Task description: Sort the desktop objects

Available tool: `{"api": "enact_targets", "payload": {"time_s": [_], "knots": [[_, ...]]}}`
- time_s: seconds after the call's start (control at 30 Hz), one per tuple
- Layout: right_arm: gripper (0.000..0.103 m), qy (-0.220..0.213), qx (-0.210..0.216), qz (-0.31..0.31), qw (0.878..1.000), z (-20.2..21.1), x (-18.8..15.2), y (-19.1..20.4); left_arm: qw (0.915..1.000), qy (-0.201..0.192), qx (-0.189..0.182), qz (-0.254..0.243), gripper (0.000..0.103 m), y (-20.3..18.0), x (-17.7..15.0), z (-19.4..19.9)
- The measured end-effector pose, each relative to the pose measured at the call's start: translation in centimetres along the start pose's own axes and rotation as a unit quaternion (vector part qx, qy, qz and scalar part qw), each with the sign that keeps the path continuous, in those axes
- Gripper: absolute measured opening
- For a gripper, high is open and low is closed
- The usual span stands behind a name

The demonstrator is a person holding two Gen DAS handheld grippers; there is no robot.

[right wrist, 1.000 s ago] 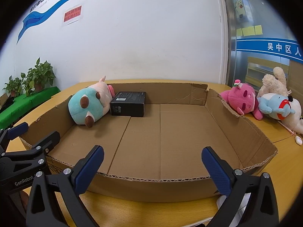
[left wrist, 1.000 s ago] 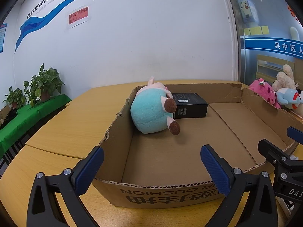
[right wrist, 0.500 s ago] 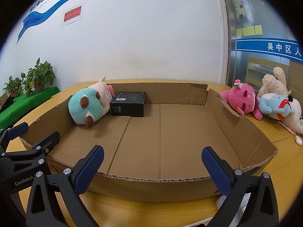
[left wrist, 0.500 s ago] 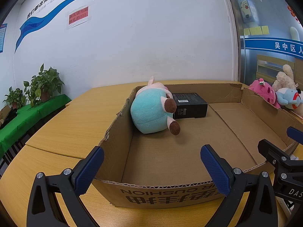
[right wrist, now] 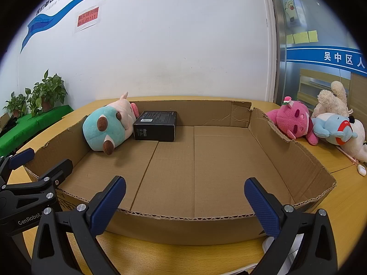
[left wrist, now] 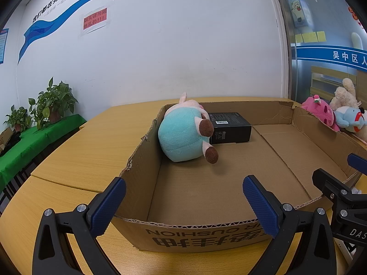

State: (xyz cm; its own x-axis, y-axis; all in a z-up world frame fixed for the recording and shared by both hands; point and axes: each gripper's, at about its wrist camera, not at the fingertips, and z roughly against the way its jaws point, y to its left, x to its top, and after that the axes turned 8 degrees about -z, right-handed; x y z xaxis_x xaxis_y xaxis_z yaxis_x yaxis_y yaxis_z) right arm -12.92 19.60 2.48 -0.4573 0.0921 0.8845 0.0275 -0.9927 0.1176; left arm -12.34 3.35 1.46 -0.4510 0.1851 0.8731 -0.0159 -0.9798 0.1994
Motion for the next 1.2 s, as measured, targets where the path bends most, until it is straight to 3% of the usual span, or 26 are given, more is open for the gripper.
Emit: {"api": "enact_targets", "payload": {"time_s": [0.63,0.83,0.9,1.0,1.13,1.2], "knots": [[0.103,0.002,-0.004,-0.001,1.0,0.0,0.0,-0.2,1.0,0.004,0.002,0.002,0.103,-0.7,-0.1,0.1],[0.103,0.001,-0.031,-0.01,0.999,-0.6,0.3,0.0,0.9998,0.014,0.012,-0.001,0.103,-0.9,0.0,1.0],[0.103,0.016,-0.007,-0.003,1.0,-0.4,0.5,-0.3,0.9997,0.022,0.011,-0.001,0.103,-1.0,0.5,2.5],[0.103,0.041,0.071,0.01,0.997,1.6,1.4,-1.9,0.9999,-0.008,-0.013,-0.003,0.103,-0.6,1.0,6.7],[0.103,0.042,0.143,-0.049,0.988,7.6,1.8,-7.7,0.9964,-0.013,-0.081,0.022,0.103,-0.4,0.8,11.1],[0.103,0.043,0.131,-0.038,0.99,9.8,1.4,-10.5,0.9908,0.007,-0.13,0.036,0.103,-1.2,0.1,12.0]]}}
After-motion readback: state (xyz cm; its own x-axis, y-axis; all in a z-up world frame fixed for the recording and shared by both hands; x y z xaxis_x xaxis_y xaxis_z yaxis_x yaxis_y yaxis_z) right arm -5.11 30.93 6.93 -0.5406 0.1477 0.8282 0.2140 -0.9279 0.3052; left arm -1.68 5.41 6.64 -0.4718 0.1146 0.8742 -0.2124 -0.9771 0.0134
